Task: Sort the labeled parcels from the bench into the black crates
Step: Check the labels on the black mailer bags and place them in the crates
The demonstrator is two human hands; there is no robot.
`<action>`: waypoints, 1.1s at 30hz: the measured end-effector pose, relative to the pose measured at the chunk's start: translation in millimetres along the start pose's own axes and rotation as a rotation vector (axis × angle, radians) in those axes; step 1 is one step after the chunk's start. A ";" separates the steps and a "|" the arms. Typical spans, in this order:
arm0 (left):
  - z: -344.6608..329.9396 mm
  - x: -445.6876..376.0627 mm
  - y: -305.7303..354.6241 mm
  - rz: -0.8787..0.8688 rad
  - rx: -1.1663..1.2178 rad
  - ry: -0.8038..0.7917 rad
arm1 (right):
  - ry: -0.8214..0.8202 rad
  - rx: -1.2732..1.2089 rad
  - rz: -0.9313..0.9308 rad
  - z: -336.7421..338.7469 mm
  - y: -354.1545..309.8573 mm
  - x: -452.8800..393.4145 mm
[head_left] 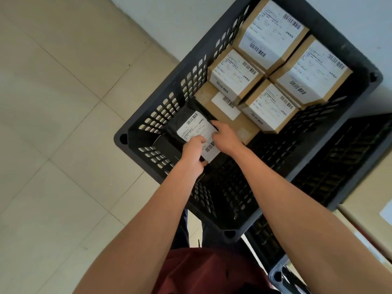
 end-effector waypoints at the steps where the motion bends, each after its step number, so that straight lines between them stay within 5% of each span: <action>1: 0.7 -2.9 0.2 0.007 0.004 0.008 | -0.004 -0.001 -0.007 -1.1 2.2 -3.8; 26: 6.0 -26.8 15.6 0.029 -0.017 0.115 | 0.140 -0.073 -0.178 -10.6 46.1 17.5; 33: 12.4 -29.5 30.5 -0.096 -0.240 0.163 | -0.021 0.267 -0.171 -27.0 32.4 24.2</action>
Point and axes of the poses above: each hand's wrist, its own x-axis away from the middle knuckle, its own z-axis out of the back of the hand, y = z × x, the point moved 7 cm from there along -x, towards the middle knuckle, and after that the axes turned 14 degrees about -y, right-handed, at the moved point
